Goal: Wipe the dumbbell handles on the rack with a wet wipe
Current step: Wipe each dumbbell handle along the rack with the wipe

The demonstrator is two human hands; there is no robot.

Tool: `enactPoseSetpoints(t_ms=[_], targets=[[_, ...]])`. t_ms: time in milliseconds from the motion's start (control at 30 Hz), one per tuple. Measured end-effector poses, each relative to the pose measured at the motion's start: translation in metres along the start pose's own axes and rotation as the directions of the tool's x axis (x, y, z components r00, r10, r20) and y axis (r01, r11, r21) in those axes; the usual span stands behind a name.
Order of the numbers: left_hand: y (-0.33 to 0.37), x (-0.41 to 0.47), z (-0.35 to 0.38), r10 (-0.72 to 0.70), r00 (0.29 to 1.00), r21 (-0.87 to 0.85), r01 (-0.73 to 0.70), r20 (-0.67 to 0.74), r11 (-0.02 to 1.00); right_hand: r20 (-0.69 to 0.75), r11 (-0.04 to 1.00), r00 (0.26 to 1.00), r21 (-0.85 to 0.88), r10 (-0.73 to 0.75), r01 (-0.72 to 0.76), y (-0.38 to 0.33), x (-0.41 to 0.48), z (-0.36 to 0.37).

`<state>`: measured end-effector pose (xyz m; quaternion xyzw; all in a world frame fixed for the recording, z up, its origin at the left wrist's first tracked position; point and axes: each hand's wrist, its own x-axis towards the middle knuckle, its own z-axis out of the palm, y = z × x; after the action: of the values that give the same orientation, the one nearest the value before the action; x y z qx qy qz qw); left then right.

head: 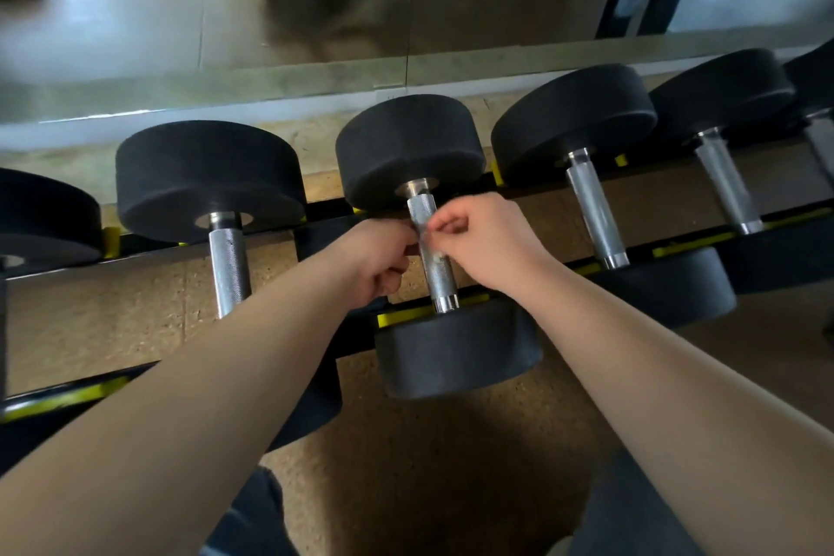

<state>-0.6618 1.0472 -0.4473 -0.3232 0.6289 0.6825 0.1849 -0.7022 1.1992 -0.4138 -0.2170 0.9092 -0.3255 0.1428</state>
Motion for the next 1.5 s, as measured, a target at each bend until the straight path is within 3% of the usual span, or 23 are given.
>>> enactPoseSetpoints(t_ms=[100, 167, 267, 333, 367, 433, 500, 567, 667, 733, 867, 933, 1000, 1100, 1200, 1267, 1400, 1467, 1500], targets=[[-0.002, -0.006, 0.000, -0.020, 1.000, -0.045, 0.020, -0.001, 0.999, -0.138, 0.997, 0.990, 0.064, -0.039, 0.048, -0.005, 0.012, 0.008], [-0.003, -0.009, -0.001, -0.032, 0.999, -0.042, 0.033, 0.027, 0.999, -0.115, 0.996, 0.993, 0.071, -0.039, 0.047, -0.008, 0.010, 0.005], [-0.003, -0.010, -0.002, -0.046, 0.997, -0.046, 0.049, 0.065, 0.998, 0.167, 0.998, 0.986, -0.063, 0.006, 0.004, -0.008, -0.004, -0.011], [-0.004, -0.009, -0.003, -0.053, 0.997, -0.051, 0.056, 0.058, 0.997, 0.395, 0.975, 0.915, -0.221, 0.076, 0.015, -0.007, -0.013, -0.020], [-0.004, -0.009, -0.002, -0.054, 0.997, -0.054, 0.057, 0.053, 0.997, 0.443, 0.967, 0.892, -0.253, 0.090, 0.028, -0.007, -0.015, -0.022], [-0.004, -0.009, -0.001, -0.056, 0.997, -0.077, 0.060, 0.051, 0.995, 0.381, 0.978, 0.924, -0.204, 0.029, 0.053, -0.007, -0.009, -0.020], [-0.003, -0.009, -0.001, -0.069, 0.997, -0.109, 0.073, 0.039, 0.991, 0.173, 0.997, 0.985, -0.061, -0.026, 0.037, -0.007, 0.004, -0.013], [-0.002, -0.008, -0.004, -0.080, 0.996, -0.137, 0.083, 0.030, 0.987, 0.008, 0.997, 1.000, 0.075, -0.003, 0.002, -0.010, 0.015, -0.006], [0.001, -0.006, -0.004, -0.080, 0.996, -0.150, 0.086, 0.045, 0.985, -0.051, 0.981, 0.994, 0.178, 0.093, -0.082, -0.004, 0.019, 0.002], [0.001, -0.006, -0.003, -0.075, 0.997, -0.139, 0.079, 0.034, 0.987, 0.034, 0.978, 0.986, 0.128, 0.162, -0.165, 0.001, 0.010, 0.000], [0.000, -0.002, -0.002, -0.056, 0.998, -0.105, 0.056, 0.004, 0.993, 0.344, 0.977, 0.915, -0.048, 0.211, -0.207, 0.005, -0.009, -0.019], [-0.002, 0.002, -0.002, -0.058, 0.998, -0.098, 0.058, 0.005, 0.994, 0.388, 0.969, 0.888, -0.086, 0.247, -0.232, 0.007, -0.007, -0.021], [-0.003, 0.003, -0.003, -0.059, 0.998, -0.097, 0.060, 0.010, 0.994, 0.397, 0.947, 0.870, 0.004, 0.292, -0.320, 0.008, 0.001, -0.015], [-0.003, 0.001, -0.002, -0.048, 0.999, -0.082, 0.049, 0.006, 0.995, 0.302, 0.801, 0.878, 0.374, 0.372, -0.468, 0.012, 0.019, 0.005], [-0.004, 0.002, -0.001, 0.014, 1.000, -0.057, -0.016, -0.025, 0.998, 0.283, 0.702, 0.885, 0.539, 0.370, -0.466, 0.015, 0.030, 0.015], [-0.004, 0.002, -0.002, 0.071, 0.997, -0.040, -0.073, -0.039, 0.997, 0.375, 0.741, 0.870, 0.473, 0.320, -0.476, 0.022, 0.028, 0.010], [-0.002, 0.001, -0.004, 0.073, 0.996, -0.030, -0.074, -0.043, 0.997, 0.643, 0.891, 0.726, 0.148, 0.242, -0.428, 0.028, 0.017, -0.015], [-0.003, 0.002, -0.004, 0.056, 0.998, -0.035, -0.057, -0.039, 0.998, 0.632, 0.909, 0.740, 0.129, 0.233, -0.397, 0.025, 0.020, -0.016], [-0.004, 0.002, -0.004, 0.053, 0.998, -0.042, -0.054, -0.036, 0.998, 0.588, 0.890, 0.778, 0.202, 0.223, -0.408, 0.022, 0.024, -0.013]])
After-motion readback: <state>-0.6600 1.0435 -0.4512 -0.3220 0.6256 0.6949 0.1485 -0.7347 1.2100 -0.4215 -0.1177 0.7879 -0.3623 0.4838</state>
